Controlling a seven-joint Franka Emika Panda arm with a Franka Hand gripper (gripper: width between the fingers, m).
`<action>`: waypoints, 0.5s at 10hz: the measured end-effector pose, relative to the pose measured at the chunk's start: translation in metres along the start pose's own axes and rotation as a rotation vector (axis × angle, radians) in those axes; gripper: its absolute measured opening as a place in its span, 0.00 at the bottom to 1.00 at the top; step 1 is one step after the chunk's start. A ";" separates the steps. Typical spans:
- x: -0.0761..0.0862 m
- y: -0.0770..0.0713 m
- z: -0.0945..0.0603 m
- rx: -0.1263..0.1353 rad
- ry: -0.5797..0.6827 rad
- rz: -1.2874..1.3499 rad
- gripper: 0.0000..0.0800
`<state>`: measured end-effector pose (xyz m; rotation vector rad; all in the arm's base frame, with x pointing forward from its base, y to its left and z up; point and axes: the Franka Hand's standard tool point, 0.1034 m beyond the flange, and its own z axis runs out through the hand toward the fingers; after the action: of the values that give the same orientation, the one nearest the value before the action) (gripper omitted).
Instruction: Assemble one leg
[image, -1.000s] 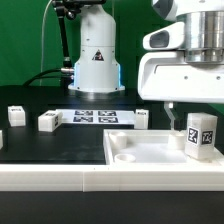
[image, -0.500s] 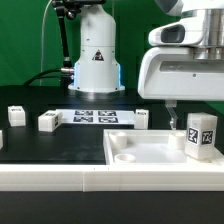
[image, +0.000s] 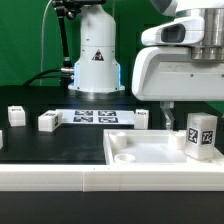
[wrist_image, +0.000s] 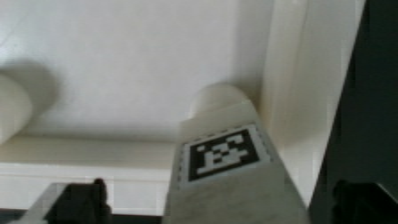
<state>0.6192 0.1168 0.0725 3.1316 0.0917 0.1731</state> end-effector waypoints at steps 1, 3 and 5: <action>0.000 0.000 0.000 0.000 0.000 0.000 0.48; 0.000 0.000 0.001 0.000 -0.001 0.025 0.37; 0.000 0.000 0.001 0.001 -0.001 0.047 0.37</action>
Offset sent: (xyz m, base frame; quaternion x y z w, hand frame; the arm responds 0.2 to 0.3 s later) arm 0.0000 0.0000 0.0000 0.0000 0.0000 0.0000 1.0000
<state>0.6188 0.1168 0.0716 3.1364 0.0178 0.1710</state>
